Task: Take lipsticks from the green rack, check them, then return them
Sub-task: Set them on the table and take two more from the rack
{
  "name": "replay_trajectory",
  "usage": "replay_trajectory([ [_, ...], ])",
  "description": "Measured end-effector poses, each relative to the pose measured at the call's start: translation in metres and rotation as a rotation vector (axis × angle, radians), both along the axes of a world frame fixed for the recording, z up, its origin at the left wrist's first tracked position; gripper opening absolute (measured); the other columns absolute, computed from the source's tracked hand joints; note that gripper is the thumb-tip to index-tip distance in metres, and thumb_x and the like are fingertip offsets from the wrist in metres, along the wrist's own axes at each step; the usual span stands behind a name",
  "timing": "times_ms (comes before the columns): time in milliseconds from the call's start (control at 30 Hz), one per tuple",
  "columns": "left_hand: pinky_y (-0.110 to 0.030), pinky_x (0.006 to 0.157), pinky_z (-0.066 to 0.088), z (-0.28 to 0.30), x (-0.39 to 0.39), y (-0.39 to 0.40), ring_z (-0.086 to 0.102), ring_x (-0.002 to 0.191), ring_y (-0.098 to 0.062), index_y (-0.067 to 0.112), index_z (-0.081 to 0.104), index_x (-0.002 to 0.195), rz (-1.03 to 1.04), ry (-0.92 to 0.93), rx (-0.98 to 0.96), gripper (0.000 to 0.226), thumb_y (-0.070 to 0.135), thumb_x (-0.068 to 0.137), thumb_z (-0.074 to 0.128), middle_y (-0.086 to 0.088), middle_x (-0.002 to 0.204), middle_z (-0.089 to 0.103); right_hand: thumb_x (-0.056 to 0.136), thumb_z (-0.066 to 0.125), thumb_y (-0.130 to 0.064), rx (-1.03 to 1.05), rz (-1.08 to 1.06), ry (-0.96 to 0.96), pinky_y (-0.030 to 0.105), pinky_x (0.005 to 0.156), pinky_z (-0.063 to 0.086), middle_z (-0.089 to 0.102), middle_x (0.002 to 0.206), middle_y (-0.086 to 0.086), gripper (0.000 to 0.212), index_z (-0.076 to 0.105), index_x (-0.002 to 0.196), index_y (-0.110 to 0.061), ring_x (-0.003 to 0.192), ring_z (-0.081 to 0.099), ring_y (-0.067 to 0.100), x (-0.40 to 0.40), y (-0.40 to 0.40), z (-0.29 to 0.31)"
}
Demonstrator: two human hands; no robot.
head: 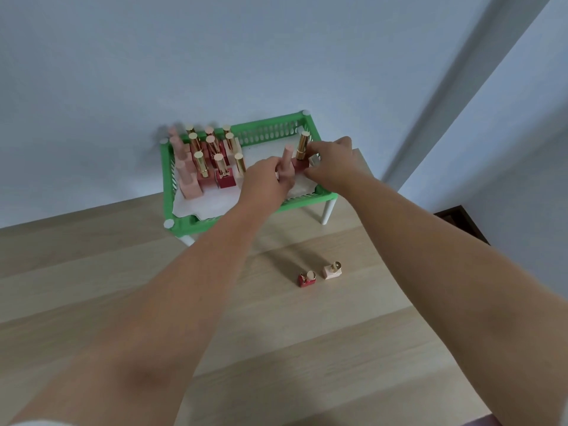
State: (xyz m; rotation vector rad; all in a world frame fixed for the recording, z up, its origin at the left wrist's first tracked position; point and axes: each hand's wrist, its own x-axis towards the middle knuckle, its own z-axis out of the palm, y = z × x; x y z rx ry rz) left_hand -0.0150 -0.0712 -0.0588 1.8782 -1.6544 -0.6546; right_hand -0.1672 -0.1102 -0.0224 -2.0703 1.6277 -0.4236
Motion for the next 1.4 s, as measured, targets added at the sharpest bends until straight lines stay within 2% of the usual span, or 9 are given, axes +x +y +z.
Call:
replay_trajectory([
  [433, -0.030, 0.075, 0.046, 0.014, 0.002, 0.014, 0.062, 0.088, -0.018, 0.011, 0.068, 0.102, 0.017, 0.037, -0.139, 0.018, 0.023, 0.087, 0.068, -0.001, 0.099, 0.068, 0.076, 0.067, -0.045, -0.011, 0.001, -0.087, 0.034, 0.078, 0.024, 0.050, 0.073, -0.026, 0.015, 0.065, 0.089, -0.039, 0.107, 0.036, 0.019, -0.009, -0.002, -0.001],
  [567, -0.010, 0.071, 0.045, 0.033, -0.004, 0.036, 0.062, 0.081, 0.001, 0.019, 0.068, 0.102, 0.002, 0.188, -0.160, 0.021, 0.033, 0.086, 0.070, 0.010, 0.097, 0.067, 0.068, 0.071, -0.049, -0.018, -0.051, -0.247, 0.034, 0.088, 0.032, 0.051, 0.081, -0.028, 0.022, 0.065, 0.089, -0.046, 0.104, 0.038, 0.012, -0.028, 0.017, 0.006],
  [667, 0.001, 0.064, 0.038, 0.041, -0.009, 0.062, 0.058, 0.074, 0.015, 0.028, 0.066, 0.098, 0.011, 0.307, -0.126, 0.015, 0.031, 0.085, 0.071, 0.020, 0.088, 0.065, 0.067, 0.072, -0.045, 0.020, -0.040, -0.326, 0.045, 0.102, 0.038, 0.067, 0.101, -0.011, 0.032, 0.069, 0.096, -0.033, 0.117, 0.049, 0.023, -0.044, 0.038, 0.009],
  [767, -0.001, 0.065, 0.039, 0.039, -0.017, 0.093, 0.056, 0.079, 0.019, 0.036, 0.062, 0.098, 0.000, 0.308, -0.074, 0.016, 0.032, 0.085, 0.070, 0.024, 0.088, 0.063, 0.065, 0.072, -0.051, 0.051, -0.054, -0.336, 0.045, 0.101, 0.039, 0.068, 0.102, -0.010, 0.036, 0.070, 0.096, -0.034, 0.116, 0.050, 0.022, -0.065, 0.068, 0.011],
  [867, -0.009, 0.067, 0.042, 0.029, -0.024, 0.126, 0.057, 0.085, 0.013, 0.039, 0.062, 0.100, -0.026, 0.291, 0.000, 0.019, 0.035, 0.084, 0.070, 0.023, 0.093, 0.064, 0.070, 0.075, -0.035, 0.066, -0.065, -0.292, 0.039, 0.093, 0.046, 0.069, 0.100, -0.004, 0.026, 0.071, 0.096, -0.033, 0.109, 0.056, 0.021, -0.085, 0.096, 0.004],
  [1033, -0.013, 0.069, 0.041, -0.001, -0.027, 0.170, 0.061, 0.086, -0.001, 0.027, 0.067, 0.109, 0.004, 0.331, 0.110, 0.026, 0.030, 0.084, 0.072, 0.011, 0.097, 0.067, 0.072, 0.076, -0.026, 0.146, -0.081, -0.260, 0.009, 0.072, 0.038, 0.066, 0.090, -0.022, 0.025, 0.066, 0.092, -0.039, 0.092, 0.059, 0.008, -0.108, 0.134, -0.023],
  [1167, -0.006, 0.062, 0.043, -0.020, -0.026, 0.196, 0.062, 0.078, 0.006, 0.035, 0.069, 0.097, 0.031, 0.380, 0.153, 0.016, 0.037, 0.081, 0.071, 0.016, 0.086, 0.069, 0.071, 0.074, -0.037, 0.243, -0.143, -0.206, 0.026, 0.076, 0.044, 0.067, 0.094, -0.016, 0.024, 0.060, 0.088, -0.047, 0.089, 0.057, 0.001, -0.122, 0.158, -0.043],
  [1267, -0.016, 0.067, 0.048, -0.036, -0.021, 0.209, 0.064, 0.075, 0.002, 0.039, 0.067, 0.087, 0.042, 0.362, 0.212, 0.008, 0.033, 0.082, 0.070, 0.012, 0.084, 0.070, 0.073, 0.074, -0.030, 0.303, -0.091, -0.219, 0.021, 0.067, 0.040, 0.067, 0.090, -0.021, 0.025, 0.062, 0.086, -0.047, 0.088, 0.057, -0.001, -0.118, 0.174, -0.054],
  [1400, -0.017, 0.071, 0.046, -0.055, -0.012, 0.223, 0.065, 0.081, -0.001, 0.039, 0.062, 0.079, 0.084, 0.347, 0.260, 0.024, 0.018, 0.085, 0.069, 0.013, 0.089, 0.069, 0.075, 0.073, -0.033, 0.327, 0.000, -0.109, 0.024, 0.069, 0.040, 0.062, 0.091, -0.018, 0.030, 0.064, 0.103, -0.035, 0.088, 0.057, 0.003, -0.095, 0.192, -0.069],
])
